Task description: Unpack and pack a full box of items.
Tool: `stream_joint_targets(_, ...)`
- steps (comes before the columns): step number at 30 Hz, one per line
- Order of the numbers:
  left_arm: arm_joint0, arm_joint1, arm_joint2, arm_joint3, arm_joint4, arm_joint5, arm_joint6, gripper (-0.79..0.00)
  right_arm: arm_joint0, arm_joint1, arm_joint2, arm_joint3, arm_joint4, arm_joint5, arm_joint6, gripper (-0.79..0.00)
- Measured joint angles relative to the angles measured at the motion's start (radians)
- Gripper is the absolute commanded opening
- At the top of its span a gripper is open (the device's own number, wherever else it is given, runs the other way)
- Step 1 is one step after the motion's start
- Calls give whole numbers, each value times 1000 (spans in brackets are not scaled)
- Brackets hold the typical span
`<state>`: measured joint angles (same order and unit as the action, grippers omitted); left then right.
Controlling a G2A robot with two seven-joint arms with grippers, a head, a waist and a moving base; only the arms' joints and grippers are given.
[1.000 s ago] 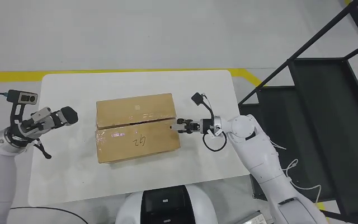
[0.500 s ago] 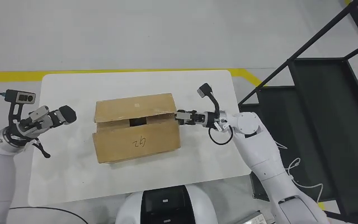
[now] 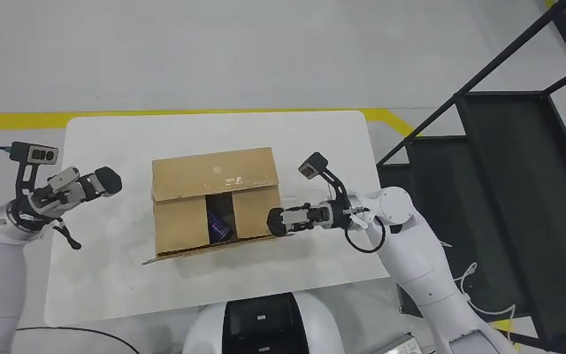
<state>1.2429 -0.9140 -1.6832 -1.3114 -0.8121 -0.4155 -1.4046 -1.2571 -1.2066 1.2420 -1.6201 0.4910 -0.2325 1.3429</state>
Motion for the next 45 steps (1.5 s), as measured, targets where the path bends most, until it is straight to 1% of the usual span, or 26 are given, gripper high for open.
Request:
stream_joint_targets(3,0,1,-3,-3,3,2,-2,0,-25,5,-14,-41,15,41,35,0)
stream_joint_targets(6,1,1,-6,-4,2,5,-4,0,-52,10,-32,-82,-2,75,50,0)
stream_joint_targets(10,7,1,-3,-10,4,8,-2,0,-95,17,-69,-128,-60,110,53,0)
stream_joint_targets(12,10,0,0,-16,4,10,1,0,-119,18,-84,-148,-75,109,34,0)
stream_joint_targets(14,13,0,1,-22,3,13,3,0,-141,18,-72,-168,-37,71,-24,0)
stream_joint_targets(16,14,0,-1,-29,3,16,5,0,-150,20,-55,-186,-17,52,-50,0)
stream_joint_targets(20,16,1,-4,-34,1,20,3,0,-160,34,-37,-195,-65,115,-14,0)
stream_joint_targets(22,17,1,-5,-35,-1,21,2,0,-173,40,-26,-196,-72,128,-6,0)
stream_joint_targets(24,17,1,-5,-36,-4,22,2,0,-184,41,-5,-200,-54,103,-46,0)
stream_joint_targets(25,17,1,-6,-38,-5,22,2,0,-185,42,13,-202,-47,78,-85,0)
stream_joint_targets(27,19,1,-6,-40,-7,23,3,0,-178,44,41,-197,-71,48,-149,0)
stream_joint_targets(30,22,0,-7,-43,-10,23,4,0,-153,49,83,-166,-189,17,-250,0)
stream_joint_targets(31,23,0,-7,-44,-10,22,5,0,-137,54,91,-152,-261,13,-268,0)
stream_joint_targets(33,25,0,-8,-46,-12,23,5,0,-111,59,91,-127,-373,3,-258,0)
stream_joint_targets(36,30,0,-11,-51,-14,25,5,0,-74,62,78,-69,-478,-35,-268,0)
stream_joint_targets(40,43,1,-21,-54,-16,28,10,0,-44,58,49,-9,-511,-88,-336,0)
stream_joint_targets(45,56,1,-29,-57,-19,29,20,0,-10,46,-16,32,-479,-123,-390,0)
